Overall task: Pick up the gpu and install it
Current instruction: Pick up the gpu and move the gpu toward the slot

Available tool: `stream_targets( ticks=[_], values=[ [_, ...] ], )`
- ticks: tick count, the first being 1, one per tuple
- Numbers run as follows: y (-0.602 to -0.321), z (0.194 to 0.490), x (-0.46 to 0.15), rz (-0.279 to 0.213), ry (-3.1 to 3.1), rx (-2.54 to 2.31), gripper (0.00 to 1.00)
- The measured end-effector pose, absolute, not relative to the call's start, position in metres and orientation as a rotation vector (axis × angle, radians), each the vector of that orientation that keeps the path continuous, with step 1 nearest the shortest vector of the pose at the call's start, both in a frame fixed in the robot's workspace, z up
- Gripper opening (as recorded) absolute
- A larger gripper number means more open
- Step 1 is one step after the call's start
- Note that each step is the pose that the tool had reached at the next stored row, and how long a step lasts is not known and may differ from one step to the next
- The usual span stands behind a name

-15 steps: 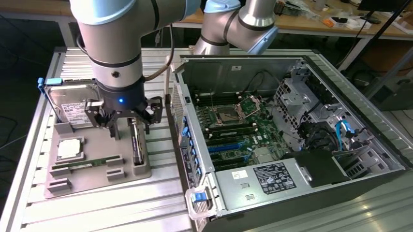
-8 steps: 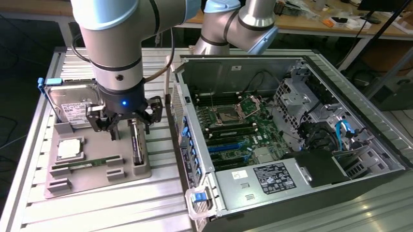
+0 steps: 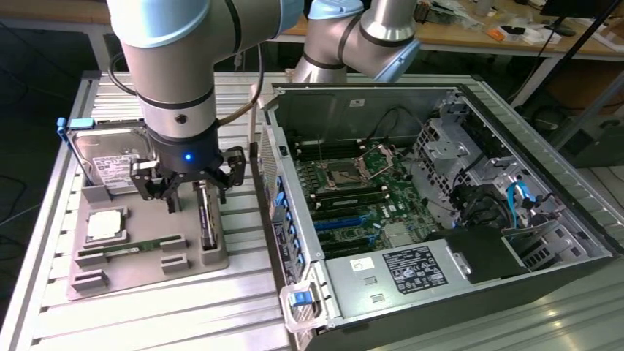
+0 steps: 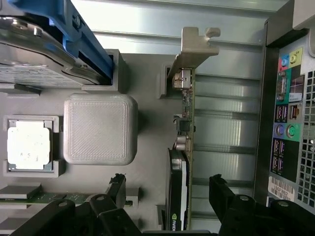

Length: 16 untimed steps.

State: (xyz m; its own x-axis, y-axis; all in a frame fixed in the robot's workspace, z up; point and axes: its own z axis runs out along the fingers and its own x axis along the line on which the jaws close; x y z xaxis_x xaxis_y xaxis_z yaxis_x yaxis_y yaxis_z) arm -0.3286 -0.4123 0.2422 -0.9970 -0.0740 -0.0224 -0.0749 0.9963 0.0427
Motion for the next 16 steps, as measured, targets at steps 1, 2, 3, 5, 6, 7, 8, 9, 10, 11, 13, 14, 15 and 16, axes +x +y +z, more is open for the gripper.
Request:
stream_targets(
  ticks=[1, 2, 3, 5, 6, 7, 8, 9, 10, 11, 13, 14, 15, 16],
  values=[
    [-0.4123, 0.2421, -0.3286, 0.068, 3.118, -0.116, 0.78],
    [-0.4123, 0.2421, -0.3286, 0.068, 3.118, -0.116, 0.78],
    [-0.4123, 0.2421, -0.3286, 0.068, 3.118, -0.116, 0.78],
    [-0.4123, 0.2421, -0.3286, 0.068, 3.118, -0.116, 0.76],
    [-0.4123, 0.2421, -0.3286, 0.068, 3.118, -0.116, 0.70],
    [-0.4123, 0.2421, -0.3286, 0.068, 3.118, -0.116, 0.70],
    [-0.4123, 0.2421, -0.3286, 0.068, 3.118, -0.116, 0.64],
    [-0.4123, 0.2421, -0.3286, 0.068, 3.118, -0.116, 0.58],
    [-0.4123, 0.2421, -0.3286, 0.068, 3.118, -0.116, 0.52],
    [-0.4123, 0.2421, -0.3286, 0.068, 3.118, -0.116, 0.52],
    [-0.4123, 0.2421, -0.3286, 0.068, 3.118, -0.116, 0.40],
    [-0.4123, 0.2421, -0.3286, 0.068, 3.118, -0.116, 0.34],
    [-0.4123, 0.2421, -0.3286, 0.068, 3.118, -0.116, 0.34],
    [-0.4123, 0.2421, -0.3286, 0.068, 3.118, -0.116, 0.28]
  ],
)
